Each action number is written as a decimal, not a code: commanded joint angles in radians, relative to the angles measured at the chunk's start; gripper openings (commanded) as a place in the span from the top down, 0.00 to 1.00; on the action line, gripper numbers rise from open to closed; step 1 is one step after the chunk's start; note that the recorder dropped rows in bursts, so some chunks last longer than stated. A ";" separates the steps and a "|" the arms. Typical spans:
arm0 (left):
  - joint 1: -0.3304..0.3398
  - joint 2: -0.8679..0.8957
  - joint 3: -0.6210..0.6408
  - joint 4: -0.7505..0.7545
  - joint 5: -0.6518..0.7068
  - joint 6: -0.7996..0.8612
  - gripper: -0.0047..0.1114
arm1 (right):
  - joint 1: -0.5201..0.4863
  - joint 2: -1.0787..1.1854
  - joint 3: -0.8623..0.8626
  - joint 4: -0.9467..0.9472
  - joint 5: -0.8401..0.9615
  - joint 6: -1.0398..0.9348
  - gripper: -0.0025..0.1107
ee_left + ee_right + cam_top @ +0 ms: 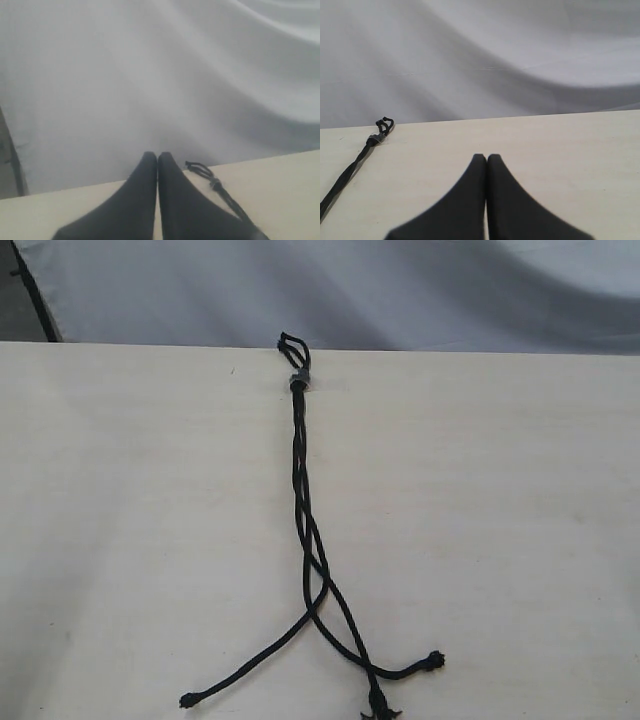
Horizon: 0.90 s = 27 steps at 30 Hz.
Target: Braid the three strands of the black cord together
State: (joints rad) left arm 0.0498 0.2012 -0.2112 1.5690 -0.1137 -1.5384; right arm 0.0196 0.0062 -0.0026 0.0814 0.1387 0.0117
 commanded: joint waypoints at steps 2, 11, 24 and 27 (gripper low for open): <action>-0.013 -0.016 0.006 -0.634 0.048 0.500 0.95 | -0.006 -0.006 0.003 -0.004 0.001 0.004 0.98; -0.013 -0.089 0.149 -1.653 0.114 1.700 0.95 | -0.006 -0.006 0.003 -0.004 0.001 0.004 0.98; 0.183 -0.201 0.211 -1.673 0.154 1.696 0.95 | -0.006 -0.006 0.003 -0.004 0.001 0.004 0.98; 0.185 -0.201 0.211 -1.673 0.172 1.692 0.95 | -0.006 -0.006 0.003 -0.004 0.001 0.004 0.98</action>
State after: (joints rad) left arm 0.2301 0.0040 -0.0040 -0.0933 0.0395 0.1588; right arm 0.0196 0.0062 -0.0026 0.0814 0.1407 0.0117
